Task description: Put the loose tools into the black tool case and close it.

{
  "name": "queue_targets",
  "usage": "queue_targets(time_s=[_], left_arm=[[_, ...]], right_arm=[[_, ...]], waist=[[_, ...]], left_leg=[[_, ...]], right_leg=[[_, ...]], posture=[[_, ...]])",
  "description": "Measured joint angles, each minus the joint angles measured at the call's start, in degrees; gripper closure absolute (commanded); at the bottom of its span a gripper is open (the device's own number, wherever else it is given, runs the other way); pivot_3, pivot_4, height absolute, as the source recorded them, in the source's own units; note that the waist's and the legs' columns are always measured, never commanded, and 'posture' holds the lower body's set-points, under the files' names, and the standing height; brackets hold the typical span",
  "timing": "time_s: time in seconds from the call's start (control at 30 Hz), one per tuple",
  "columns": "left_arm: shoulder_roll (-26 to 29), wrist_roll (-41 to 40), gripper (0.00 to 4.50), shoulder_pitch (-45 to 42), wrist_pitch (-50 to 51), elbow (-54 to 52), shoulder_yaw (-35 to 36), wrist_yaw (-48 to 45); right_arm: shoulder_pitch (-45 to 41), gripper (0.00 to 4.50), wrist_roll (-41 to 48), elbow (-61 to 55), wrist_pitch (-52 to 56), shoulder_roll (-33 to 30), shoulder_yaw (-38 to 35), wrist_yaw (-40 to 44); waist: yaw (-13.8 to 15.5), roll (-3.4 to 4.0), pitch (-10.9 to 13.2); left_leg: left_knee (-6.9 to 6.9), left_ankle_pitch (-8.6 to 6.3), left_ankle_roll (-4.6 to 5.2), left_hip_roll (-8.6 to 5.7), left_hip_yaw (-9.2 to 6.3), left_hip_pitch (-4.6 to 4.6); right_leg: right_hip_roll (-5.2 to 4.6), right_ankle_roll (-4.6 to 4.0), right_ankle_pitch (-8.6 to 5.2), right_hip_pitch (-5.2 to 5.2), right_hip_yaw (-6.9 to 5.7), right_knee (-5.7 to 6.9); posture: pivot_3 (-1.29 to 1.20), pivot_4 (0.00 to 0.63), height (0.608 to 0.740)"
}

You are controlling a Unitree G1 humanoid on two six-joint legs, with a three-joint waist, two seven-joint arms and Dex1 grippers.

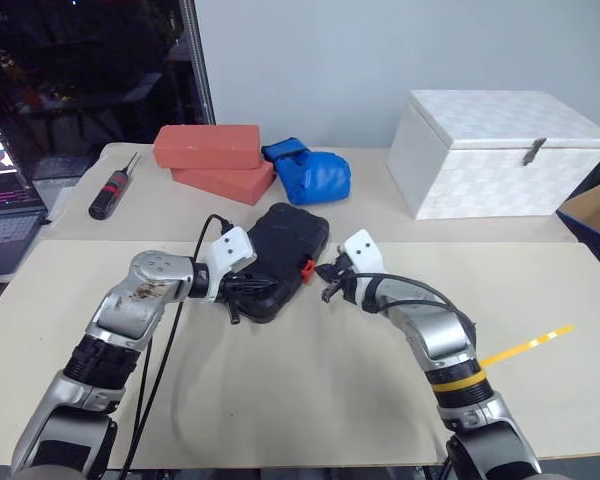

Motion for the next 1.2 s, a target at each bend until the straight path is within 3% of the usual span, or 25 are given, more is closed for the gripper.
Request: queue_targets(time_s=[1.2], left_arm=[[-0.93,0.39,4.5,0.13,0.11,-0.66,0.07,1.1]], right_arm=[[-1.89,4.44,-2.37,1.02,4.65,1.9,2.54,0.08]], waist=[[-0.06,0.01,0.01]], left_leg=[[-0.02,0.0,0.0,0.02,0.0,-0.13]], right_leg=[[0.03,-0.01,0.01,-0.16,0.01,-0.06]], posture=[[0.0,0.15,0.74]])
